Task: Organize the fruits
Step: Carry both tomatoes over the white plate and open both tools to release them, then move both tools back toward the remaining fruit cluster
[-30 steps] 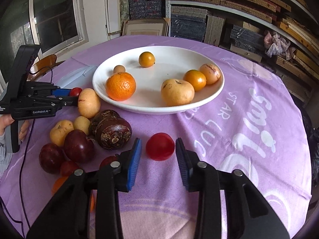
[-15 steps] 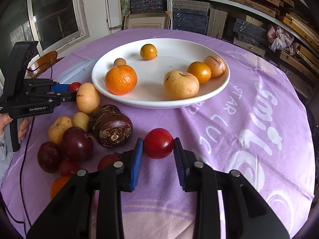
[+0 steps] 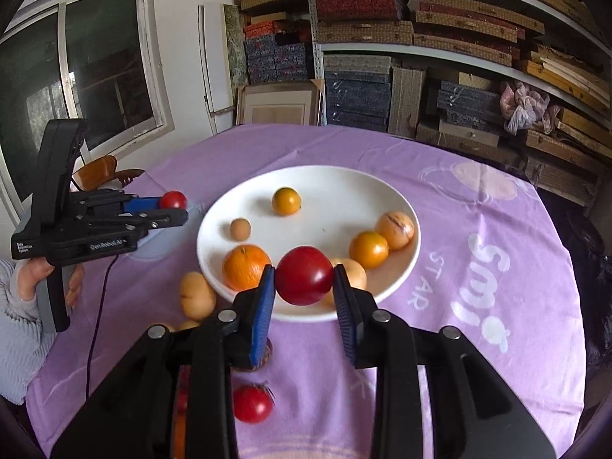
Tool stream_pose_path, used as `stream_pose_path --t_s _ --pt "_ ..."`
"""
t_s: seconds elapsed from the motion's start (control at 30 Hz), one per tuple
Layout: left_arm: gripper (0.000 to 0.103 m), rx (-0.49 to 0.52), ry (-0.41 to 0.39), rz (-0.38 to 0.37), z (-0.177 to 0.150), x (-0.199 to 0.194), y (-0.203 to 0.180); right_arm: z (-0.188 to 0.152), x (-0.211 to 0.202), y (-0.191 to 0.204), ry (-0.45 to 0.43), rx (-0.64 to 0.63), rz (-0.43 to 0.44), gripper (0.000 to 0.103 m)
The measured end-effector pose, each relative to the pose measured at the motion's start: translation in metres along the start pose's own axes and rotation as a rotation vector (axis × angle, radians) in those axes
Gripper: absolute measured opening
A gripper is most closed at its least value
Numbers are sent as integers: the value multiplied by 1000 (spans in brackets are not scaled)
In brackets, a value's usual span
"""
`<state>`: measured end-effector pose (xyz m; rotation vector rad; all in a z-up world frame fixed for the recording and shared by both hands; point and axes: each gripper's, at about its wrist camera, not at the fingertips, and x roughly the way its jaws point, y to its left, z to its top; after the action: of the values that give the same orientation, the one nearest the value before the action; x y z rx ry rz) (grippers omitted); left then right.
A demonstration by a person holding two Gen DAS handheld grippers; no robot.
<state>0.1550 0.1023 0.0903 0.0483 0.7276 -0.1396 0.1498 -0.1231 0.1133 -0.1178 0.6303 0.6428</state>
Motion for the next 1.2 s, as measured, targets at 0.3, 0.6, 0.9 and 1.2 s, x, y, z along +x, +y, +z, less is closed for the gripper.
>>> stream_pose_path --t_s 0.3,0.6,0.9,1.2 --pt "31 -42 68 -5 24 66 8 17 67 7 51 -30 -17 30" --pt "32 -48 55 6 21 86 15 8 89 4 71 -43 -4 37" --pt "50 -107 -8 -16 16 31 27 30 7 -1 -96 -13 16 48" --pt "62 -41 20 -13 -27 -32 4 70 -101 -48 -219 88 -39 55"
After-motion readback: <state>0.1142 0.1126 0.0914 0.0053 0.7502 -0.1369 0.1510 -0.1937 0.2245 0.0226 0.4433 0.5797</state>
